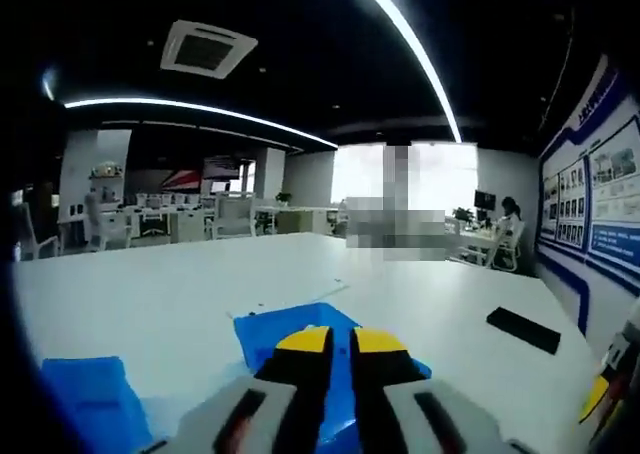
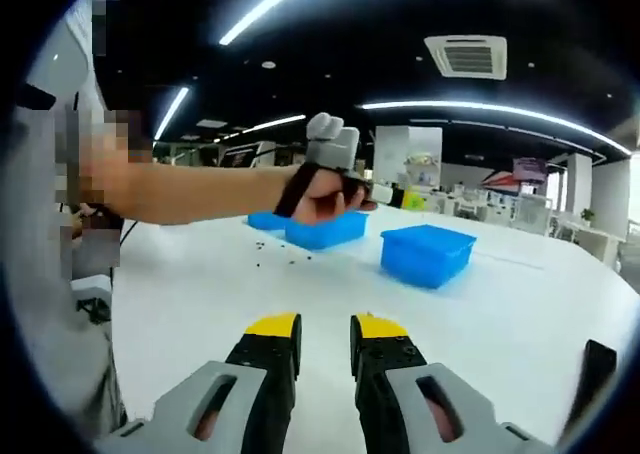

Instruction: Pick up the resistors one by one and place each resistor into its matching bin, sorting the parts by color and model until every resistor is separated into the correct bin for its type

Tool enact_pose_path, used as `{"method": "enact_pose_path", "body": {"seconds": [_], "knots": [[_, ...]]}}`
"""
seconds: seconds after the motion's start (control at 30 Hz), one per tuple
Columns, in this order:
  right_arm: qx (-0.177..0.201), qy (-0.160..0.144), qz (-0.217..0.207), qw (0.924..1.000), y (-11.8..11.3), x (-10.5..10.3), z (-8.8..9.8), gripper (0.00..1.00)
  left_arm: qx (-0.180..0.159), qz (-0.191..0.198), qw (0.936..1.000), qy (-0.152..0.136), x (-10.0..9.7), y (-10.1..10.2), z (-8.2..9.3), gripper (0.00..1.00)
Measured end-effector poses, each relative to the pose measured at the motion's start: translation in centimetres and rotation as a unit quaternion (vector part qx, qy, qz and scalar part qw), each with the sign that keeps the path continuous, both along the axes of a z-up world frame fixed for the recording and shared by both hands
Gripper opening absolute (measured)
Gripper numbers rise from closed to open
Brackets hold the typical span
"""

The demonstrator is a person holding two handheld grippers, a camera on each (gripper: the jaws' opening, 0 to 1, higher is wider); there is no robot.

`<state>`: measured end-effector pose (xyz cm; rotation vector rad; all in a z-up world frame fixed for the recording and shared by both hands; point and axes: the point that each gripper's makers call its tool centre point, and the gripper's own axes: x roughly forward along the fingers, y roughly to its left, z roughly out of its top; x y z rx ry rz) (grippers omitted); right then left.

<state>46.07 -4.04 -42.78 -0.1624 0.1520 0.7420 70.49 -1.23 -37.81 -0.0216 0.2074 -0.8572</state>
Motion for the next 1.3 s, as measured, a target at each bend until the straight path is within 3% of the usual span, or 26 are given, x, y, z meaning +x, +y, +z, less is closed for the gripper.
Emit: {"method": "enact_pose_path", "body": {"seconds": [0.23, 0.3, 0.37, 0.47, 0.57, 0.7, 0.77, 0.87, 0.9, 0.93, 0.97, 1.1, 1.2, 1.3], "knots": [[-0.011, 0.008, 0.003, 0.9999, 0.0, -0.1, -0.2, 0.22, 0.001, -0.013, 0.9998, -0.017, -0.5, 1.3, 2.1, 0.15], [-0.003, -0.008, 0.004, 1.0, -0.2, -0.6, 0.5, 0.22, 0.02, -0.015, 0.9984, -0.05, -0.8, 3.0, 3.7, 0.15], [0.003, 0.003, 0.0, 1.0, -0.2, -0.4, -0.2, 0.22, 0.035, 0.01, 0.9959, -0.083, -0.6, 5.4, 5.7, 0.15], [0.003, 0.02, -0.003, 0.9998, 0.1, -0.1, -1.3, 0.22, 0.027, 0.018, 0.9953, -0.091, -1.0, 7.2, 7.6, 0.14], [0.003, 0.015, 0.006, 0.9999, 0.9, -0.3, -0.7, 0.22, 0.032, 0.017, 0.9945, -0.098, -2.0, 9.0, 8.3, 0.14], [-0.006, 0.0, 0.02, 0.9998, 1.8, -0.8, 0.4, 0.22, 0.12, -0.022, 0.9913, -0.05, -5.0, 12.8, 4.4, 0.15], [-0.009, -0.002, 0.022, 0.9997, 2.0, -1.0, 0.3, 0.22, 0.172, -0.035, 0.9843, -0.02, -6.4, 15.1, 2.1, 0.15], [-0.012, 0.009, 0.022, 0.9996, 2.6, -1.3, -0.7, 0.22, 0.198, -0.034, 0.9786, 0.044, -8.5, 17.9, -0.2, 0.15], [-0.015, 0.012, 0.025, 0.9995, 2.9, -1.6, -0.9, 0.22, 0.209, -0.051, 0.9756, 0.044, -9.1, 18.3, -0.5, 0.15], [-0.017, 0.013, 0.028, 0.9994, 3.2, -1.7, -1.1, 0.22, 0.222, -0.061, 0.9722, 0.045, -9.6, 18.5, -0.8, 0.15], [-0.018, 0.016, 0.033, 0.9991, 3.6, -2.0, -1.3, 0.22, 0.259, -0.076, 0.9614, 0.052, -10.2, 19.3, -1.8, 0.15], [-0.024, 0.017, 0.046, 0.9985, 4.7, -2.5, -1.4, 0.22, 0.325, -0.1, 0.9354, 0.097, -11.4, 20.8, -4.5, 0.15], [-0.026, 0.012, 0.05, 0.9983, 5.0, -2.6, -0.9, 0.22, 0.33, -0.11, 0.9285, 0.131, -11.8, 20.5, -6.4, 0.15], [-0.021, 0.011, 0.044, 0.9988, 4.7, -2.6, -0.6, 0.22, 0.35, -0.091, 0.9208, 0.147, -10.7, 21.0, -8.1, 0.14]]}}
